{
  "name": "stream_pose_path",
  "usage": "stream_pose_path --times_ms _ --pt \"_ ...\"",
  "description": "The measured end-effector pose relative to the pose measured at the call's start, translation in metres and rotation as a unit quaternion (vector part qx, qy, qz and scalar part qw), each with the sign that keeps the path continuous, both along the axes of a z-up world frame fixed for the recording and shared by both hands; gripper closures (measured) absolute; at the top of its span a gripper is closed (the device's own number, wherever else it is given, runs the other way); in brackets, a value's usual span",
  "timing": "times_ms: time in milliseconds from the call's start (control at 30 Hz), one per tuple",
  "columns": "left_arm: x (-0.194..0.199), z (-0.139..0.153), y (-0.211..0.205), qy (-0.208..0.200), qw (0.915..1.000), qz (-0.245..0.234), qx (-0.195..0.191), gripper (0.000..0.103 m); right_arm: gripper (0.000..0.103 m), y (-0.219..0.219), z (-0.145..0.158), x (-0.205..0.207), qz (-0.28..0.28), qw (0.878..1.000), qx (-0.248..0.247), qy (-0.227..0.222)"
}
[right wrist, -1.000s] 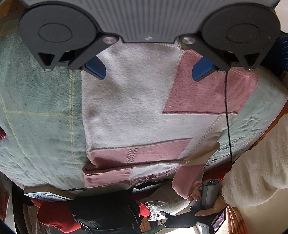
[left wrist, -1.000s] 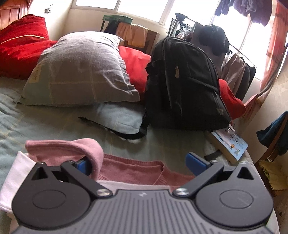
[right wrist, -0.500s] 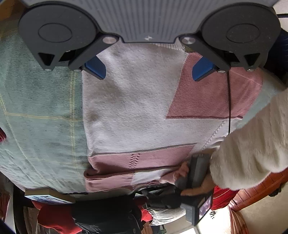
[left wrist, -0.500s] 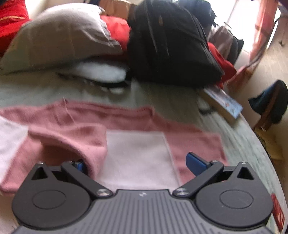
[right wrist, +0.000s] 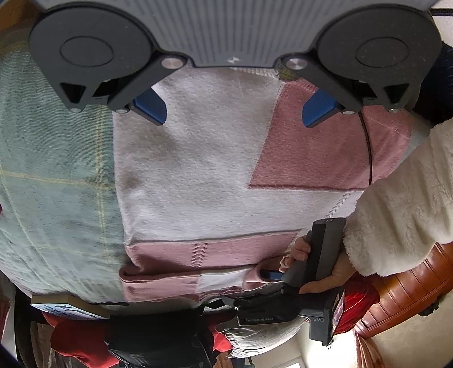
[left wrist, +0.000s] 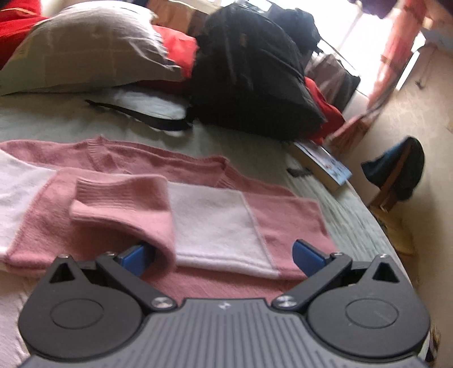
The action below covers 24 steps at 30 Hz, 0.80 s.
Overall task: Fold clothes
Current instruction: 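Lay the pink cuff on the sweater body and open the left gripper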
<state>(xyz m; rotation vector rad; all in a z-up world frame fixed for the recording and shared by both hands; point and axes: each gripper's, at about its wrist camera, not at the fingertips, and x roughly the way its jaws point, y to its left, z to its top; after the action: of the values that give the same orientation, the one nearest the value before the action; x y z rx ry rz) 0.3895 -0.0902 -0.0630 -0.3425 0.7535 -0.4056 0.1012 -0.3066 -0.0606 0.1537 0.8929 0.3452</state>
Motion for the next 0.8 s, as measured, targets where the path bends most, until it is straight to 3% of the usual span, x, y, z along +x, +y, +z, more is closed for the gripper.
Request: stream_pose_path --times_ms 167,367,533,800 --pt "0.01 0.004 0.002 0.002 0.9992 0.034 -0.021 0.001 0.0 0.0 0.0 0.001 -0.002 1.0 -0.002 0.002" --pt "0.003 0.016 -0.028 -0.028 0.9995 -0.006 -0.015 0.001 0.0 0.0 -0.002 0.003 -0.003 1.0 -0.002 0.006" --pt "-0.011 0.014 -0.058 -0.035 0.997 -0.069 0.004 0.001 0.0 -0.001 -0.003 0.003 -0.005 1.0 -0.003 0.008" --pt "-0.024 0.026 -0.043 -0.042 0.9949 -0.086 0.033 0.001 0.0 -0.004 0.0 0.003 -0.013 1.0 0.001 0.004"
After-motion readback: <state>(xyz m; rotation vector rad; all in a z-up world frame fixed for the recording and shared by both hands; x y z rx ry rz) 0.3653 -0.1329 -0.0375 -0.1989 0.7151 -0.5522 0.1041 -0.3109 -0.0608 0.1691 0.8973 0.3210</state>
